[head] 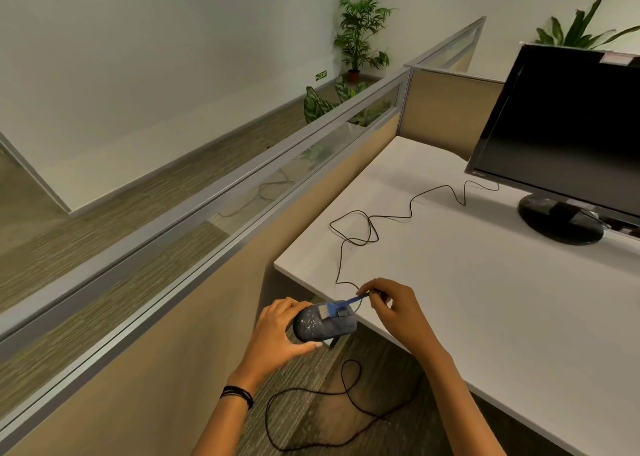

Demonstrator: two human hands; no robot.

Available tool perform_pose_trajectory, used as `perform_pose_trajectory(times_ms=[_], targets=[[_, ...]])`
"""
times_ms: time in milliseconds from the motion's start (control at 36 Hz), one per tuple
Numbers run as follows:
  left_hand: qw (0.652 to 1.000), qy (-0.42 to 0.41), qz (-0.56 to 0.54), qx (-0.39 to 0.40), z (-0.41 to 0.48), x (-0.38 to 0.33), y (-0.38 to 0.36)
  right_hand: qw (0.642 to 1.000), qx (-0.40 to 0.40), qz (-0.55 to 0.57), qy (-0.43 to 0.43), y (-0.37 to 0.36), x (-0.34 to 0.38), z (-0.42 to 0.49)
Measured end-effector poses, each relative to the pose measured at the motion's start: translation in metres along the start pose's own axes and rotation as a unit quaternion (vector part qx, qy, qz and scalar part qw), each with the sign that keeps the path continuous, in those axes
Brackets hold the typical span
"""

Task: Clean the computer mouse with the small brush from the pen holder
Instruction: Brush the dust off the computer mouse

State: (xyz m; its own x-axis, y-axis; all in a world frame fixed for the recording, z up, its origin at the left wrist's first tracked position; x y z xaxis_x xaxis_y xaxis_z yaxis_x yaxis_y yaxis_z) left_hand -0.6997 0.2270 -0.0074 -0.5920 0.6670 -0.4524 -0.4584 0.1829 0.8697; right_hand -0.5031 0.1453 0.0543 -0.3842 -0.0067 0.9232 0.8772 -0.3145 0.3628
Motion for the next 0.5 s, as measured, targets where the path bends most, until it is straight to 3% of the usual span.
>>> perform_pose_trajectory(times_ms=[500], targets=[[1.0,0.005,0.0,-0.002,0.0023,-0.0005,-0.0001,0.996,0.069,-0.062,0.006,-0.0045,-0.0046,-0.0062]])
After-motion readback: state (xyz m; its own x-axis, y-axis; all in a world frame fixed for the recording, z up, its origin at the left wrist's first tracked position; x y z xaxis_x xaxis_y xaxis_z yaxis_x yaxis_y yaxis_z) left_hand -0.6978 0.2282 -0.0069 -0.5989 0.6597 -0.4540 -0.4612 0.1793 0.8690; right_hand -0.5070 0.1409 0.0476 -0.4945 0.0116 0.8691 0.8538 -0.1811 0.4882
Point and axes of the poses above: each hand's wrist, its own z-axis towards the middle knuckle, its own y-axis out of the back of the hand, x = y × z, the point moved 5 cm from there along z, towards the middle knuckle, and after that the axes turned 10 degrees about z, right-handed, at the moved point
